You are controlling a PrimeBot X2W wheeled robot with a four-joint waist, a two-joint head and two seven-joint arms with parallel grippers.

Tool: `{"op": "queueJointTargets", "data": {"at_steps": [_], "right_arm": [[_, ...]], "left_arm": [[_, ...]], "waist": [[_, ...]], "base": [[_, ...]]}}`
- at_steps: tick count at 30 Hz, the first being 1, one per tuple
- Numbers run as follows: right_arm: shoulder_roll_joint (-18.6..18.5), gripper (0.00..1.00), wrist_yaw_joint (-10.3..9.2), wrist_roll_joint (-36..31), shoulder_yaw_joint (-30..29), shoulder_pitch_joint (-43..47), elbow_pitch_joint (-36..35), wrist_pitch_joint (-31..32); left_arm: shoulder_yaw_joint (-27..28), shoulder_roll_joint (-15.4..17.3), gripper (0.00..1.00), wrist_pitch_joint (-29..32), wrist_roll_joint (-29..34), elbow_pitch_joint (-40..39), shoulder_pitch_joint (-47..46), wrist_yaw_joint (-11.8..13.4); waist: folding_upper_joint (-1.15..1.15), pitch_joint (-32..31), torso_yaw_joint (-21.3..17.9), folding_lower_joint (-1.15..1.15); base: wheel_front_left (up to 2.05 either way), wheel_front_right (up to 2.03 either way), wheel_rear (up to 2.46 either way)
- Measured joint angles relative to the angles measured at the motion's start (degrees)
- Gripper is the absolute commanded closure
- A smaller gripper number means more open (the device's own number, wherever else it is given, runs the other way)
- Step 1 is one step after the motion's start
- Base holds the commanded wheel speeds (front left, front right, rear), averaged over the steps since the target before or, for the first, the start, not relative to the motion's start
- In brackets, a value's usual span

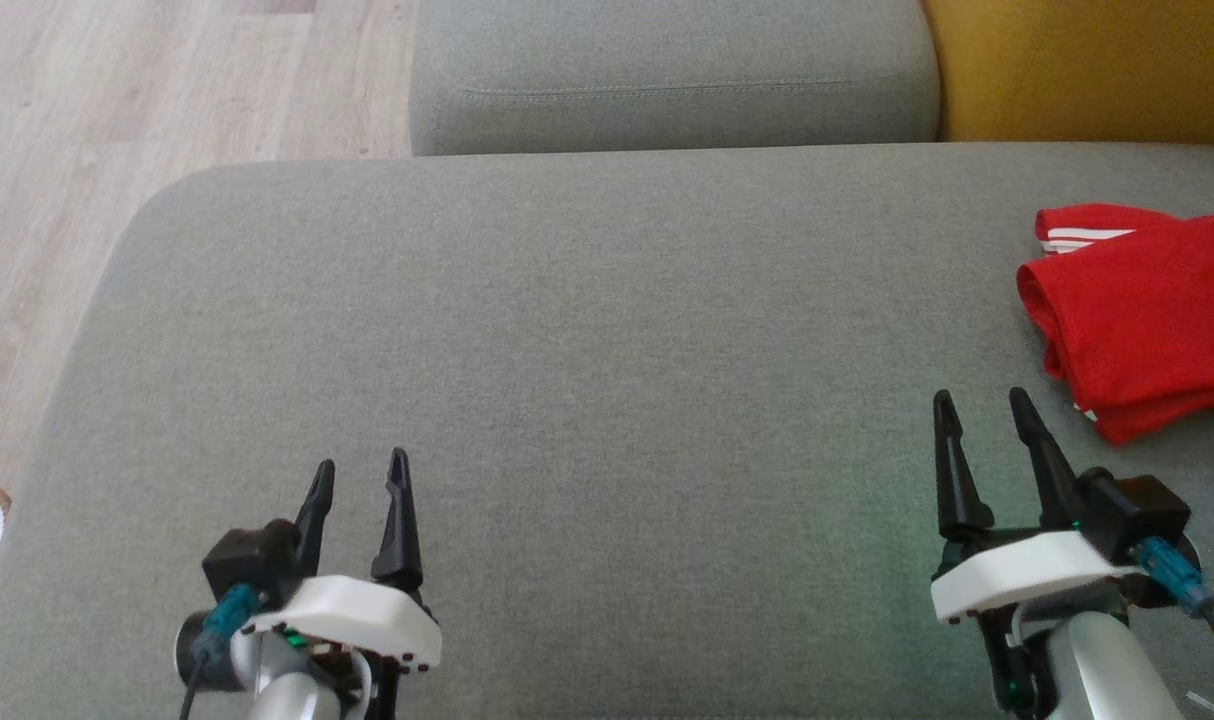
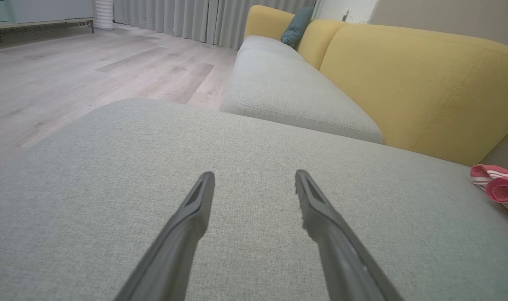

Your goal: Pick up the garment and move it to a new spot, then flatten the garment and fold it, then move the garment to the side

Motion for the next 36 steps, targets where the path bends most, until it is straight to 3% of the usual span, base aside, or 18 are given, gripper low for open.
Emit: {"op": "queueJointTargets", "data": {"at_steps": [12, 13, 19, 36], "right_arm": [[0.0, 0.0, 0.0, -0.4, 0.0, 0.0, 0.3, 0.1], [0.0, 1.0, -0.01, -0.4, 0.0, 0.0, 0.8, 0.1], [0.2, 1.0, -0.01, 0.1, 0.0, 3.9, 5.8, 0.4], [0.2, 1.0, -0.01, 10.5, -0.8, 4.3, 5.0, 2.7]], "left_arm": [[-0.2, 0.0, 0.0, 0.0, 0.0, 0.2, -0.1, 0.0], [-0.2, 0.0, 1.0, 0.1, 0.0, 0.6, 0.0, 0.0], [-0.3, 0.0, 1.0, 0.4, -0.6, 5.5, 4.4, 0.0], [1.6, 0.0, 1.0, 2.8, -9.9, 5.0, 4.5, -1.6]], "waist": [[0.0, -0.1, -0.1, 0.0], [0.0, -0.1, -0.1, 0.0], [0.0, -0.1, -0.1, 0.0], [0.0, 0.0, -0.3, 0.0]], "base": [[0.0, 0.0, 0.0], [0.0, 0.0, 0.0], [0.0, 0.0, 0.0], [0.0, 0.0, 0.0]]}}
